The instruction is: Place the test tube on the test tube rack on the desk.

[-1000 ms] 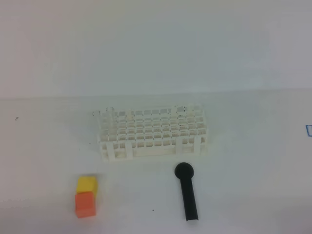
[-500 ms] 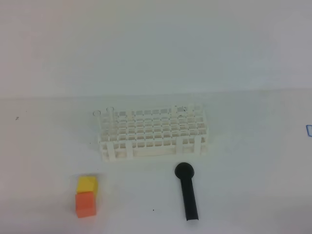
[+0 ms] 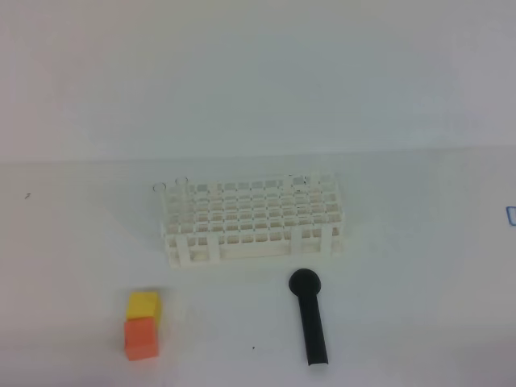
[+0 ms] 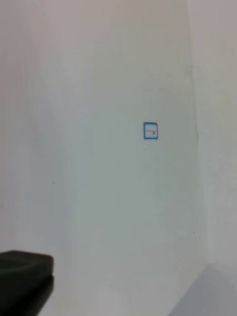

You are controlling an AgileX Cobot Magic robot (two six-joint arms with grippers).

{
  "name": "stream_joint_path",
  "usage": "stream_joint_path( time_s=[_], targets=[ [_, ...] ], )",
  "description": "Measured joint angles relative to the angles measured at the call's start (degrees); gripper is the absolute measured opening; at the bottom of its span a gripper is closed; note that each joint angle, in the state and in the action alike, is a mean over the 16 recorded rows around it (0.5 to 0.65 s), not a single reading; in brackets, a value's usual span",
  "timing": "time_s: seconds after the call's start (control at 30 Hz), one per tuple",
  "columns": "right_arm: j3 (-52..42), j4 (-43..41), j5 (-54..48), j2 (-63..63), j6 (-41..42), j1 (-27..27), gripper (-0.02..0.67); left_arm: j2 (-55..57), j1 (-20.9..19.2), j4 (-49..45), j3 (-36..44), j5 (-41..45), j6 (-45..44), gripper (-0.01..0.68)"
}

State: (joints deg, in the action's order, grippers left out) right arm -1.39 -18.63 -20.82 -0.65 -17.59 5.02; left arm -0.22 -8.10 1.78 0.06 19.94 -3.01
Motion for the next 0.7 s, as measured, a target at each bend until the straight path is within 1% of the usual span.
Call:
stream_joint_path(
  time_s=[0.7],
  targets=[
    [0.0, 0.0, 0.0, 0.0, 0.0, 0.0, -0.001, 0.0, 0.0, 0.0, 0.0, 0.0, 0.0, -0.001]
  ],
)
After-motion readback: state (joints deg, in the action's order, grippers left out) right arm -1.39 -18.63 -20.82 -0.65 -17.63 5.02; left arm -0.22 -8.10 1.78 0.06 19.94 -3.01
